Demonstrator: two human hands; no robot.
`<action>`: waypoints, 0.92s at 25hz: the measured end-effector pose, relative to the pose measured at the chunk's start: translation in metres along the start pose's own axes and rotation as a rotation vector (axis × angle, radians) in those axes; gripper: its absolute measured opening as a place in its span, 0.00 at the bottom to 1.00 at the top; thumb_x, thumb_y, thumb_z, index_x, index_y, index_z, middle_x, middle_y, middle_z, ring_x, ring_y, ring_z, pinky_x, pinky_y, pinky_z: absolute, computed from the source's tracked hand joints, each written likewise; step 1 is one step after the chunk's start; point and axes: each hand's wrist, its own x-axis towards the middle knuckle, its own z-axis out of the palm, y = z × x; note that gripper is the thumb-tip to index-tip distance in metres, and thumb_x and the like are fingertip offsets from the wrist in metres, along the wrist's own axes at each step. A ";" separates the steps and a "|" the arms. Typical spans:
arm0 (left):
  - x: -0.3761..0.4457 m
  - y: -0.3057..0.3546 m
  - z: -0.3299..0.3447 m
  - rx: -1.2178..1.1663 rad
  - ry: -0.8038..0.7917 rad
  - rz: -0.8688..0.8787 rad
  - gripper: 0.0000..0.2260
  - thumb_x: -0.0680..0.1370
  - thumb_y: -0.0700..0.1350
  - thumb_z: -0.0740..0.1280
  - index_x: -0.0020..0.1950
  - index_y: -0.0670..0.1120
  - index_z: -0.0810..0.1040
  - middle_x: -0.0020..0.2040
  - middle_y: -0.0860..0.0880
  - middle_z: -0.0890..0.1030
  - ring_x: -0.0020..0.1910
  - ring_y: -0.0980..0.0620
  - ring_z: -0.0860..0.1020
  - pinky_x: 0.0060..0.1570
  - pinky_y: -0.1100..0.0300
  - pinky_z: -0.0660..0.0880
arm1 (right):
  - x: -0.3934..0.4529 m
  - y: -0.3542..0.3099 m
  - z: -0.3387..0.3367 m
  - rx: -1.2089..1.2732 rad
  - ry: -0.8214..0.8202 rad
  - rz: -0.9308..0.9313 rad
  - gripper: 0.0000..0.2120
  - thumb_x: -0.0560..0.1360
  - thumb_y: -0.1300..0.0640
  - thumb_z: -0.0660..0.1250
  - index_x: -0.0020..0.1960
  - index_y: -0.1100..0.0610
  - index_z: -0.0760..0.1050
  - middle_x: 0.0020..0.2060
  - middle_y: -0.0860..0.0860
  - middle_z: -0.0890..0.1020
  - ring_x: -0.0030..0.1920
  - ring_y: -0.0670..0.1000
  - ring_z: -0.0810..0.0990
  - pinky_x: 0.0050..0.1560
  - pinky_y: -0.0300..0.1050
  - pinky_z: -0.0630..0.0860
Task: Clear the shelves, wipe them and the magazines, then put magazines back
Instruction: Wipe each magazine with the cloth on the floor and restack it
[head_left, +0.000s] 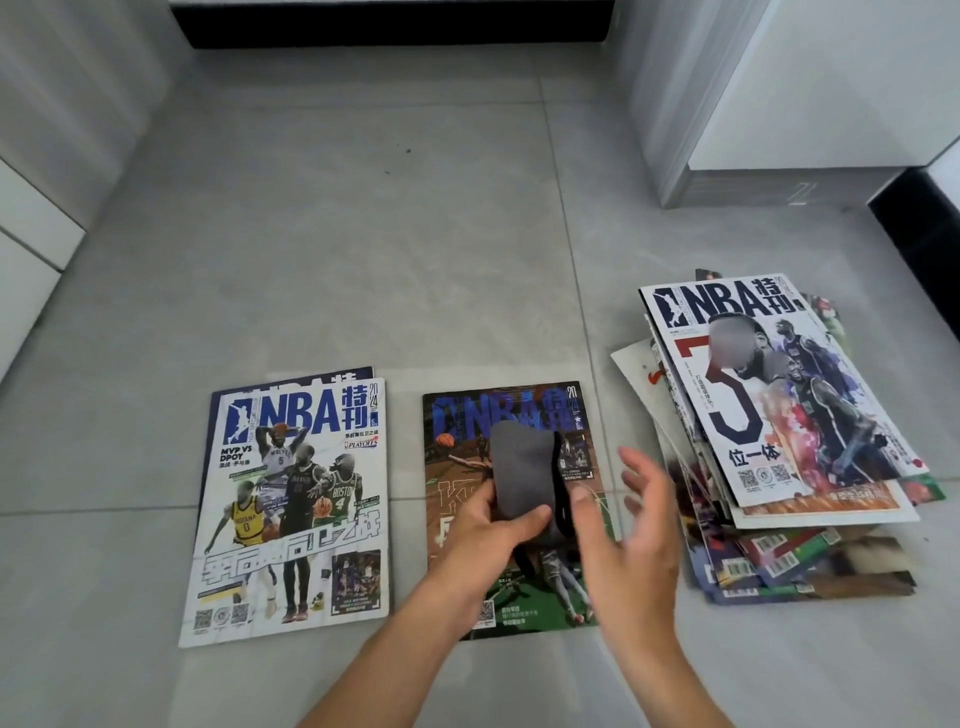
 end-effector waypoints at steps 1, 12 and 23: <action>0.001 -0.006 -0.001 0.047 0.003 -0.010 0.15 0.74 0.40 0.74 0.59 0.51 0.78 0.49 0.51 0.86 0.48 0.51 0.84 0.49 0.57 0.80 | -0.004 0.007 0.007 -0.148 -0.068 -0.285 0.16 0.79 0.53 0.67 0.66 0.52 0.73 0.64 0.45 0.76 0.66 0.47 0.73 0.67 0.44 0.69; 0.010 -0.017 -0.065 1.003 0.281 0.248 0.10 0.76 0.55 0.70 0.54 0.55 0.75 0.53 0.57 0.73 0.52 0.58 0.75 0.53 0.62 0.75 | 0.023 0.062 0.027 -0.998 -0.438 -0.424 0.28 0.80 0.40 0.52 0.76 0.52 0.66 0.68 0.50 0.72 0.58 0.54 0.74 0.54 0.54 0.74; 0.011 -0.032 -0.065 1.099 0.374 0.384 0.18 0.76 0.47 0.71 0.65 0.54 0.73 0.64 0.56 0.64 0.61 0.59 0.63 0.64 0.66 0.68 | 0.047 0.082 0.049 -0.929 -0.501 -0.668 0.21 0.77 0.44 0.60 0.68 0.49 0.70 0.72 0.51 0.69 0.67 0.55 0.70 0.63 0.56 0.73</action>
